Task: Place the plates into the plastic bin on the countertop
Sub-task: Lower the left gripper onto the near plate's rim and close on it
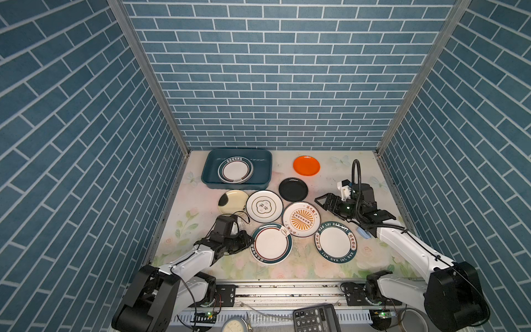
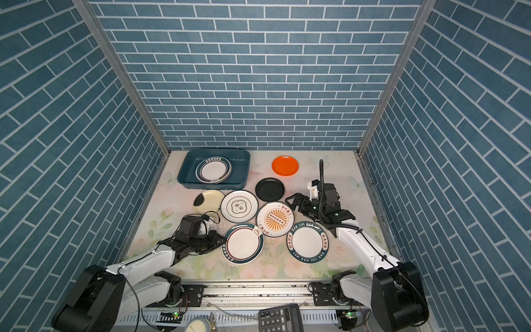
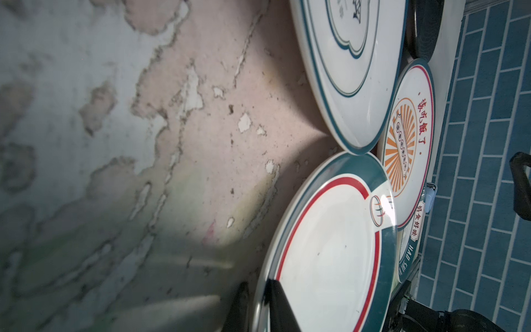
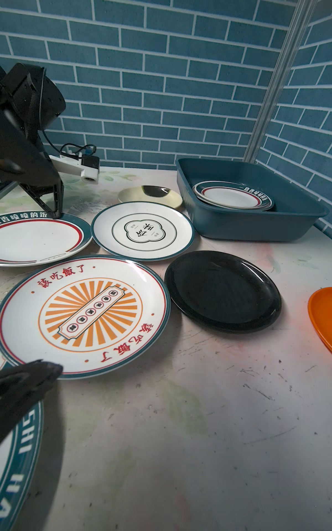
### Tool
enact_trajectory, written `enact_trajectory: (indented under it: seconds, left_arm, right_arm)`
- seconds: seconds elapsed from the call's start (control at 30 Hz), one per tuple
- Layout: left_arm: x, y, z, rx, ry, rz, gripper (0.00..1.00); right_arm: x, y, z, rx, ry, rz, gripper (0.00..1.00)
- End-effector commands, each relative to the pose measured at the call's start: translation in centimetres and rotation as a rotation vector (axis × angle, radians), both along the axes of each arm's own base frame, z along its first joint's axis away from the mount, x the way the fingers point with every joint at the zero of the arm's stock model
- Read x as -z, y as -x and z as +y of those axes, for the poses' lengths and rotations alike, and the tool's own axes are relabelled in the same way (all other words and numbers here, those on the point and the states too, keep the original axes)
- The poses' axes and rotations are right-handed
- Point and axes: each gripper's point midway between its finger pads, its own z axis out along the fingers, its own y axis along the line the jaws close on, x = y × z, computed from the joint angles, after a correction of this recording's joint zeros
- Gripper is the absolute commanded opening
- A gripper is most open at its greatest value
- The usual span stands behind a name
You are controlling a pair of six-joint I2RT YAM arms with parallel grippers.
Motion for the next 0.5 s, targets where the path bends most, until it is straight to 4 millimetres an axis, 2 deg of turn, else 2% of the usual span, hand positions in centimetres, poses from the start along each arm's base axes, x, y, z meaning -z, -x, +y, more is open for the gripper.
enact_trajectory:
  seconds: [0.0, 0.07, 0.33, 0.47]
  left_arm:
    - [1.9, 1.9, 1.0, 0.004, -0.070, 0.090, 0.13]
    - [1.8, 1.8, 1.1, 0.004, -0.074, 0.089, 0.09]
    - [1.2, 1.8, 1.1, 0.016, -0.083, 0.082, 0.07]
    - [0.4, 1.6, 1.3, 0.008, -0.085, 0.062, 0.00]
  right_arm:
    - [0.1, 0.5, -0.2, -0.001, 0.015, -0.011, 0.95]
    - [0.1, 0.5, -0.3, 0.001, 0.014, -0.013, 0.95]
    - [0.0, 0.6, -0.4, 0.005, 0.014, -0.014, 0.95]
    - [-0.2, 0.6, -0.4, 0.006, 0.013, -0.019, 0.95]
